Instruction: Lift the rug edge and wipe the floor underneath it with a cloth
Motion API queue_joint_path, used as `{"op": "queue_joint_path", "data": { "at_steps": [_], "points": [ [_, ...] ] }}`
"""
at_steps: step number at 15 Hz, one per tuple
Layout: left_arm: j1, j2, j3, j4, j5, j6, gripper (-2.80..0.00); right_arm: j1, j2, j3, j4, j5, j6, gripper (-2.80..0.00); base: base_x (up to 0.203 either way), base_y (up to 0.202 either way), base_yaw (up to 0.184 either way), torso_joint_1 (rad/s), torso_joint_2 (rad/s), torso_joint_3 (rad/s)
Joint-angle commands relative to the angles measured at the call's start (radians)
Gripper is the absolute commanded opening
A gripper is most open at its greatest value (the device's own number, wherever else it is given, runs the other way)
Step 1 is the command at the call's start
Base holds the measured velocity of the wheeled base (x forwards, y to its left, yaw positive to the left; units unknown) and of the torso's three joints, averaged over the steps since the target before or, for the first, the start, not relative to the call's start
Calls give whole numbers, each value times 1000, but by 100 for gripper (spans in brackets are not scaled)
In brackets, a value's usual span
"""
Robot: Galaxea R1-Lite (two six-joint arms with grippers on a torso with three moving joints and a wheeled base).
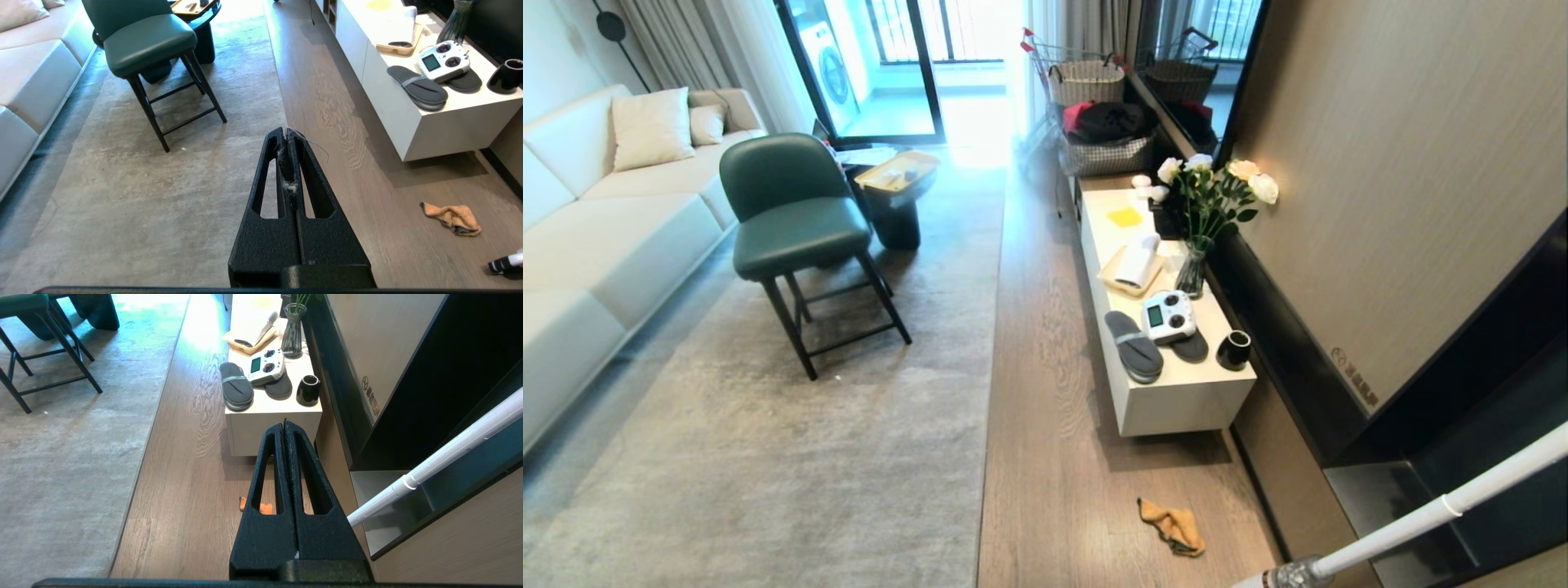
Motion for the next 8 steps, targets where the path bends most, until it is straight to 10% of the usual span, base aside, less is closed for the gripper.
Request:
{"op": "queue_joint_path", "data": {
  "at_steps": [1, 8],
  "points": [
    [0, 0, 0, -1, 0, 1, -280, 0, 1, 0, 0, 1, -1, -280, 0, 0, 0, 0, 0, 0],
    [0, 0, 0, -1, 0, 1, -280, 0, 1, 0, 0, 1, 1, -280, 0, 0, 0, 0, 0, 0]
  ]
}}
